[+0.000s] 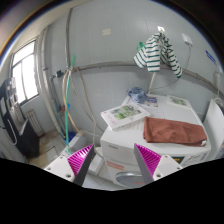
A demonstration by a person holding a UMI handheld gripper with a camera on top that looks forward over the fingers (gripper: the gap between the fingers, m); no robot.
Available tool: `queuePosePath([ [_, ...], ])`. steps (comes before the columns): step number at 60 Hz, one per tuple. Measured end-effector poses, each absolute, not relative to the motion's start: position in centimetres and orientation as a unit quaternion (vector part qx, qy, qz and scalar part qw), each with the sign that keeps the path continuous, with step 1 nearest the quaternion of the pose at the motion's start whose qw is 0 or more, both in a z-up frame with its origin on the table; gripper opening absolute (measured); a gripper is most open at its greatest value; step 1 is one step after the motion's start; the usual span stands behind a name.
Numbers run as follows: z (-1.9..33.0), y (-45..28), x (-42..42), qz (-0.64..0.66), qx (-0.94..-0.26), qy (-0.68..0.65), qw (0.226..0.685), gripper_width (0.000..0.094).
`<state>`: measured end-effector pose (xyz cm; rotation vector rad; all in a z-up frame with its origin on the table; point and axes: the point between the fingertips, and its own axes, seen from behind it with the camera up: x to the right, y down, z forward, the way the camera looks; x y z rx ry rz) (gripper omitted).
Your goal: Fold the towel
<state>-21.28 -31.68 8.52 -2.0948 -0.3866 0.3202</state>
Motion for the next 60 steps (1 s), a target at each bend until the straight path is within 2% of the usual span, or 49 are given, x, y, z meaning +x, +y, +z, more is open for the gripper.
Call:
queuePosePath([
  [8, 6.3, -27.9, -18.5, 0.08, -0.867, -0.132, 0.473, 0.0831],
  [20, 2.9, -17.4, -14.3, 0.025, -0.871, -0.095, 0.481, 0.0826],
  [26, 0.3, -14.3, -13.7, 0.026, -0.88, -0.104, 0.463, 0.0792],
  [28, -0.8, -13.9, -13.5, 0.026, -0.885, -0.11, 0.452, 0.0749],
  [30, -0.6, -13.3, -14.1, 0.043, -0.88, -0.111, 0.461, 0.0728],
  [33, -0.8, -13.2, -14.5, 0.061, -0.878, -0.114, 0.461, 0.058],
  [34, -0.9, -13.2, -14.4, 0.061, -0.878, -0.116, 0.461, 0.0433],
  [38, -0.8, -12.5, -12.6, 0.029, -0.875, -0.128, 0.466, 0.0049],
  [49, -0.2, -12.9, -13.2, 0.075, -0.872, -0.147, 0.461, 0.0017],
  [60, 7.4, -12.2, -7.7, 0.119, -0.846, -0.112, 0.508, 0.0018],
])
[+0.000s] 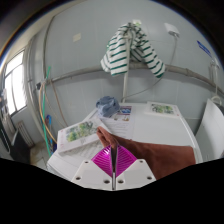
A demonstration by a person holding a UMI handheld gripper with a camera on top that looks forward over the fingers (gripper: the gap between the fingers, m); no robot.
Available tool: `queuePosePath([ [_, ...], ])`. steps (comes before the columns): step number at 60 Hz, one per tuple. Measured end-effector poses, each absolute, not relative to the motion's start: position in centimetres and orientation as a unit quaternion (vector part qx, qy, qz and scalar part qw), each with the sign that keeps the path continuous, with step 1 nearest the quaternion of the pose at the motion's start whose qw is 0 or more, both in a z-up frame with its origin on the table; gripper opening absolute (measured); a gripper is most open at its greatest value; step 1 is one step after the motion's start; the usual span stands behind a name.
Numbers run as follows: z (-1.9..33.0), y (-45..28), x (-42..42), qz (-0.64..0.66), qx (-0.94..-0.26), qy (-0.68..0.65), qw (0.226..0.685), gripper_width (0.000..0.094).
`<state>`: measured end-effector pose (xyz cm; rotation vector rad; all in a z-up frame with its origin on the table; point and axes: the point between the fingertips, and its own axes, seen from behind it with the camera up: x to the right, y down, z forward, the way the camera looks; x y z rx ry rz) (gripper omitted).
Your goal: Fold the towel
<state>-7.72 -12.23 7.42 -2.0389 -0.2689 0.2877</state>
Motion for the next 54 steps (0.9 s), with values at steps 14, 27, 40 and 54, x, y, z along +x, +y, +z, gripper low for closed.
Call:
queuePosePath([
  [14, 9.3, -11.5, 7.3, 0.111, -0.847, 0.026, 0.519, 0.0028],
  [27, 0.7, -12.2, 15.4, 0.056, -0.891, 0.089, 0.442, 0.0037],
  [40, 1.7, -13.2, 16.1, 0.037, -0.892, 0.108, 0.437, 0.0238],
  [54, 7.1, -19.5, 18.8, -0.067, -0.872, 0.123, 0.468, 0.0831],
])
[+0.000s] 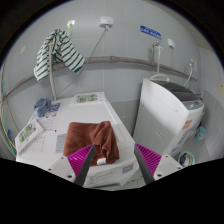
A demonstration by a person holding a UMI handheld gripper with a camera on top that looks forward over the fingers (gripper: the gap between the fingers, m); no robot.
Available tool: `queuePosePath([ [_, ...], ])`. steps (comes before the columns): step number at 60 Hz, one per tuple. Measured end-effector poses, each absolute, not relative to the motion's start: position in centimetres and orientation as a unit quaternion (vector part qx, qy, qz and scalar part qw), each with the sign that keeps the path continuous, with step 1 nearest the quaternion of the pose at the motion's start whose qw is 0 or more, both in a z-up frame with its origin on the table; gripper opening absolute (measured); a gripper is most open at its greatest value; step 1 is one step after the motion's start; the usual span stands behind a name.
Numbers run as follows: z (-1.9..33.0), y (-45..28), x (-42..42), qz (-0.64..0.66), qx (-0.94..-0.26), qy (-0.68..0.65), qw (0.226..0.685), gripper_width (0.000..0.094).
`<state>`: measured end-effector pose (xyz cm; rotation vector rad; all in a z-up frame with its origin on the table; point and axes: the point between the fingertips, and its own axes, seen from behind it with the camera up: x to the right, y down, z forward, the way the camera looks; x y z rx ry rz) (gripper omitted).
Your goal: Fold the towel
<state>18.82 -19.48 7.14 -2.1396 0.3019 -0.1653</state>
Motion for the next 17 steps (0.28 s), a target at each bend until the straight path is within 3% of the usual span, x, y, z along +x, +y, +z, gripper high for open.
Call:
queuePosePath([
  [17, 10.7, -29.5, 12.6, -0.047, -0.869, 0.102, 0.482, 0.0847],
])
